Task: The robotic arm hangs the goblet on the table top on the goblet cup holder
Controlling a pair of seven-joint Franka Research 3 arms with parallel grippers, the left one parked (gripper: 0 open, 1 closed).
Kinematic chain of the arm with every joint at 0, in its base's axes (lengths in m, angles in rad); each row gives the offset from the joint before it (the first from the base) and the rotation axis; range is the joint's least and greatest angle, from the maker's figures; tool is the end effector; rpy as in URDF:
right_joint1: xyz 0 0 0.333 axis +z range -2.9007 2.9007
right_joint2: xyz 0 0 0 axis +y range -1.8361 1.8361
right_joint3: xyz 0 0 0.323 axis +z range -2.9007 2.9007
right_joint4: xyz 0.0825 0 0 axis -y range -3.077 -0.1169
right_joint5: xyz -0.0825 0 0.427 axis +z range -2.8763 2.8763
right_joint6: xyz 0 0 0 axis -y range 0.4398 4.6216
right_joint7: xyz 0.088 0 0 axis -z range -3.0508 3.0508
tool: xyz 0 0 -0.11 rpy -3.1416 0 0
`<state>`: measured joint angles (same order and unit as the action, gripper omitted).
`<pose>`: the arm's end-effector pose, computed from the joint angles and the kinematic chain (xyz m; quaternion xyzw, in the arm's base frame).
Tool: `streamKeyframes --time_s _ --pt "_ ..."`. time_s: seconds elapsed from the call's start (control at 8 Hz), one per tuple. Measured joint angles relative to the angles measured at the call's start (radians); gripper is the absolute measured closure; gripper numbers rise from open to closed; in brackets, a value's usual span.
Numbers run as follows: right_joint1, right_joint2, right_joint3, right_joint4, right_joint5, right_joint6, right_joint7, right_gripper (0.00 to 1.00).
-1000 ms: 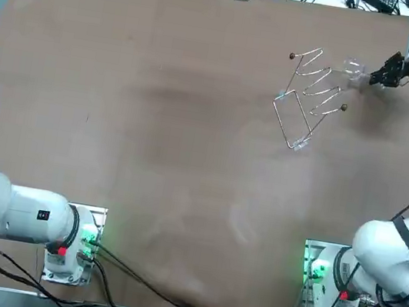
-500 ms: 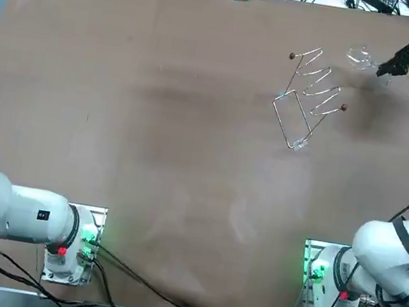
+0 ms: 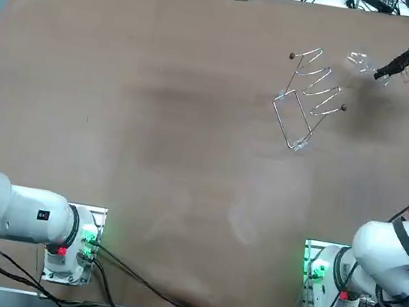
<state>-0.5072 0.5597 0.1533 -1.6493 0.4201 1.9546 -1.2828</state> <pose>0.6589 -0.2239 0.2572 -0.9075 -0.3343 -0.0786 0.2420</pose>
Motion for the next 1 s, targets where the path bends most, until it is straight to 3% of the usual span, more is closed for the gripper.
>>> streamKeyframes --time_s 1.0 --pt "0.092 -0.121 0.006 0.034 -0.126 -0.341 0.805 0.89"
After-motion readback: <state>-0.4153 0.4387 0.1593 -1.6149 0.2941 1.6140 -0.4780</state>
